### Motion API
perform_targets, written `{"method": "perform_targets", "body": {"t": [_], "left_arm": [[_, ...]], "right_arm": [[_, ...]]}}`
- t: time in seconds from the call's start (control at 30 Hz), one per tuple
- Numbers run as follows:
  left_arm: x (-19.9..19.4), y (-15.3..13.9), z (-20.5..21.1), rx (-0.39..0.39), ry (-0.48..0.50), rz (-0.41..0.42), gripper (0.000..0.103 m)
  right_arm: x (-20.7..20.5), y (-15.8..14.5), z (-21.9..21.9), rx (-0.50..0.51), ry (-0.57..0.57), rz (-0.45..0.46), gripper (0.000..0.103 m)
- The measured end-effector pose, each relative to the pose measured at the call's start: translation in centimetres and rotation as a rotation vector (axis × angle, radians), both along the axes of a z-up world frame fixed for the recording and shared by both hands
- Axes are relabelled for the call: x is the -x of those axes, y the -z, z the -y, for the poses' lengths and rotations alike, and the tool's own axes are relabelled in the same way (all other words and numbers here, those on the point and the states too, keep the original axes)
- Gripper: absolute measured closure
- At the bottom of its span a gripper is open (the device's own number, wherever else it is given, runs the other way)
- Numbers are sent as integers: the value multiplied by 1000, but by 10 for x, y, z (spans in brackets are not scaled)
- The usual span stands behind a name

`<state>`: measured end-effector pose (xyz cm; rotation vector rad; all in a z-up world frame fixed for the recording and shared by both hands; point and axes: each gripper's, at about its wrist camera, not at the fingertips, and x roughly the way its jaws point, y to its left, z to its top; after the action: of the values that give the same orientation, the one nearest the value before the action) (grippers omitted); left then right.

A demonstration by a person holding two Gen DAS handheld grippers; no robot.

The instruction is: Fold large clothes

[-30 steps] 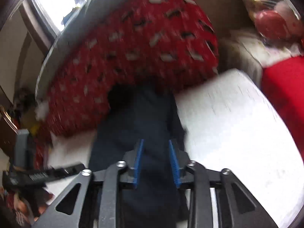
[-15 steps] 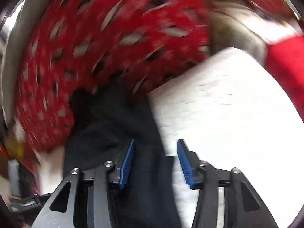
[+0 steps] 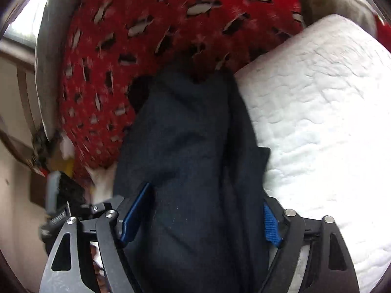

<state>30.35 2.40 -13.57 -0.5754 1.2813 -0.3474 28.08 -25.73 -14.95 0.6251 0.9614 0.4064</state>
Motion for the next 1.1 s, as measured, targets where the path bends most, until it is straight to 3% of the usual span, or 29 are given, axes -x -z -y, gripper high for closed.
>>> {"method": "perform_targets", "body": {"t": [0.1, 0.17, 0.4, 0.67, 0.83, 0.93, 0.97, 1.03, 1.1], "left_arm": [[10, -19, 4, -85, -4, 60, 78], [20, -36, 14, -168, 13, 119, 81], [75, -80, 2, -287, 18, 223, 82], [140, -94, -53, -323, -46, 219, 82], [185, -69, -93, -355, -75, 169, 79], [197, -32, -115, -389, -94, 72, 66], [200, -21, -122, -389, -94, 51, 61], [206, -18, -137, -316, -95, 44, 60], [211, -30, -146, -297, -88, 67, 60]], "right_arm": [[6, -8, -15, 97, -61, 61, 66], [17, -21, -24, 157, -73, 129, 69], [64, -60, -50, 217, -37, 202, 72], [120, -84, -111, 187, -72, 216, 73], [150, -68, -153, 151, -94, 212, 73], [160, -32, -173, 170, -93, 128, 68], [160, -22, -176, 189, -78, 104, 61], [160, -1, -168, 145, -49, 40, 55], [160, -3, -154, 82, -10, 5, 53]]}}
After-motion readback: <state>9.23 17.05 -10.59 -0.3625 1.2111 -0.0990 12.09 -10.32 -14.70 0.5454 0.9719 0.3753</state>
